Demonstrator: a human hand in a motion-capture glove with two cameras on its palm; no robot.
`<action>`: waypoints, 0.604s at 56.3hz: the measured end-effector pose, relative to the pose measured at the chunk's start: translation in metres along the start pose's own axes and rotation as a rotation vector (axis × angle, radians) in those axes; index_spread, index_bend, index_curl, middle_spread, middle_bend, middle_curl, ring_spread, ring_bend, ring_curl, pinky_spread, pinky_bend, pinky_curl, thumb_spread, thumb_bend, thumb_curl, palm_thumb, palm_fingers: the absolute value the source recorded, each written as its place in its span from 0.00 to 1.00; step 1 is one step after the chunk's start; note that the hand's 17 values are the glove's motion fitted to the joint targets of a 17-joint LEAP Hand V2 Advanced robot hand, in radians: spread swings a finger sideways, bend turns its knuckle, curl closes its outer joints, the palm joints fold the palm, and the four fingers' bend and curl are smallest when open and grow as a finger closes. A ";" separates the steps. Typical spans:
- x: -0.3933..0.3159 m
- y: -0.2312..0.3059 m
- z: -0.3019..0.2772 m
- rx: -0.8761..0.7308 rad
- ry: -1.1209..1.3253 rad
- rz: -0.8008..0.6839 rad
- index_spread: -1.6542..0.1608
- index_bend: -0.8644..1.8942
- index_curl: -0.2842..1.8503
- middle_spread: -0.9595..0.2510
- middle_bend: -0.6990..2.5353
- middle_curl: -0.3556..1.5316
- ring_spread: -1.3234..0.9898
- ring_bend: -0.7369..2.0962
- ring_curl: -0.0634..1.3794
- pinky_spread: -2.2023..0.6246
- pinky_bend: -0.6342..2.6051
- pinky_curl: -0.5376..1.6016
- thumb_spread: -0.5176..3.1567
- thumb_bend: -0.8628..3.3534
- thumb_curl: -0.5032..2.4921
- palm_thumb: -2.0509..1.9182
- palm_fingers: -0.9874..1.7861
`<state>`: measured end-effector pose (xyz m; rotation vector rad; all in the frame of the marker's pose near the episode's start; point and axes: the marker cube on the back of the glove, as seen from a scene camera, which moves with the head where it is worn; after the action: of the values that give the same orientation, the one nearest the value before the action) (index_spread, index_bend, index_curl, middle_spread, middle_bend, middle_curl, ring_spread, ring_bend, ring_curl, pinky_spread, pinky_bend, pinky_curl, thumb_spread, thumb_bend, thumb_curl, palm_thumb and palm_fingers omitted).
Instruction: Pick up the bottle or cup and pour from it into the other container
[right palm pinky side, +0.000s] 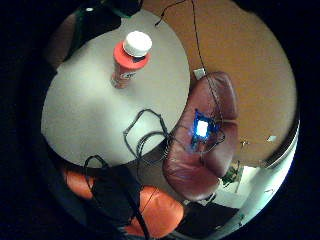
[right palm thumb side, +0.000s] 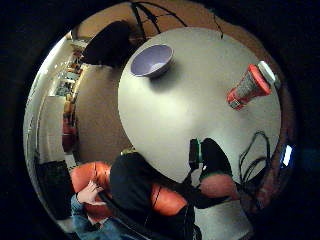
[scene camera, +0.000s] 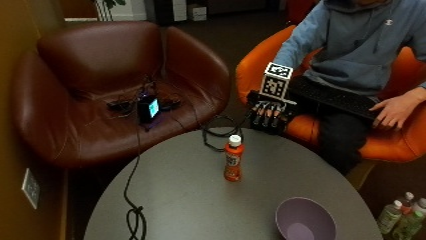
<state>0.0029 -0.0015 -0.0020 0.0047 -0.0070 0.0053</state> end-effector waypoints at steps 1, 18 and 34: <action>0.001 0.000 0.000 0.002 0.000 0.001 0.81 0.38 0.15 0.75 0.26 0.20 0.56 0.36 0.08 0.82 0.34 0.30 0.24 0.28 0.21 0.65 0.48; 0.048 0.008 -0.002 0.024 -0.018 0.041 0.72 0.37 0.22 0.71 0.27 0.25 0.55 0.38 0.17 0.87 0.37 0.37 0.37 0.25 0.26 0.69 0.44; 0.094 0.017 0.013 -0.004 -0.071 0.062 0.71 0.37 0.25 0.71 0.27 0.28 0.54 0.39 0.20 0.87 0.37 0.39 0.39 0.22 0.29 0.70 0.43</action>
<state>0.0966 0.0156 0.0115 0.0003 -0.0785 0.0674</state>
